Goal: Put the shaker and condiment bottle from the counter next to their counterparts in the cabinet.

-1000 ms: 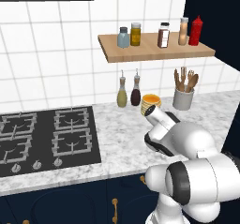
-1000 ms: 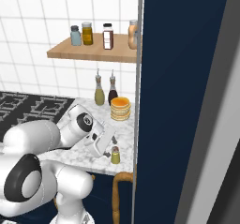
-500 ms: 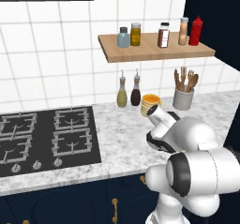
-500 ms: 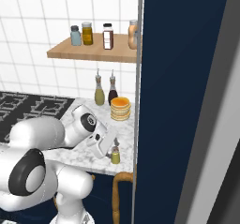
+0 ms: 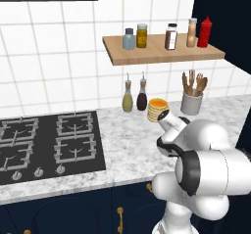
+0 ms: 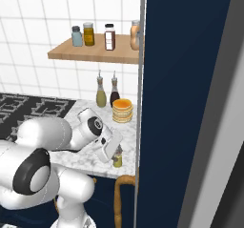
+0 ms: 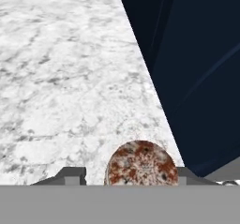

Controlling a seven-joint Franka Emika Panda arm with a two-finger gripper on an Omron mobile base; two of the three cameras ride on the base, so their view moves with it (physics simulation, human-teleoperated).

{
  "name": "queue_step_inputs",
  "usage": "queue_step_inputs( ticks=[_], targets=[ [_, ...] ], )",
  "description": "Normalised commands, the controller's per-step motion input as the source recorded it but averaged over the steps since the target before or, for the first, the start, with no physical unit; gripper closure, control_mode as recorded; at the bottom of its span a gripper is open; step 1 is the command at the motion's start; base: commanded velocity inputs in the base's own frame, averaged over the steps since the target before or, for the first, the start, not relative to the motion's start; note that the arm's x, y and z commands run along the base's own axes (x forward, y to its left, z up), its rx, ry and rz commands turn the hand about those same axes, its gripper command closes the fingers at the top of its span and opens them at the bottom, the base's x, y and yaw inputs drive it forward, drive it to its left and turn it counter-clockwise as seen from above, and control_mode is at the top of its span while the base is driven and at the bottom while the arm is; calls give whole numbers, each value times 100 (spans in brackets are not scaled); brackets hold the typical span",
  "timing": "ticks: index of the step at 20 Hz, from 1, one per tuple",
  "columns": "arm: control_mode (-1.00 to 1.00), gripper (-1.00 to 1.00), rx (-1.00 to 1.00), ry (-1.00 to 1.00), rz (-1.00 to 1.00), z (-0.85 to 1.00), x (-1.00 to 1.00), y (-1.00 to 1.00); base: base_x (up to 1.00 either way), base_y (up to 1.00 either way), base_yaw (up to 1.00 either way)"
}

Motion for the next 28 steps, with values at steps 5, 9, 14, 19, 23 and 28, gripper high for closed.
queue_step_inputs(
  ticks=[5,9,14,19,23,28],
  targets=[
    [-100,100,-3,0,0,2,23,0,0,0,0],
    [-100,100,-14,0,7,54,6,7,0,0,0],
    [-100,100,-8,0,25,61,0,3,0,0,0],
    [-100,100,-1,0,30,53,-2,0,0,0,0],
    [-100,100,0,0,35,55,-3,0,0,0,0],
    [-100,100,0,1,37,55,-5,4,0,0,0]
  ],
)
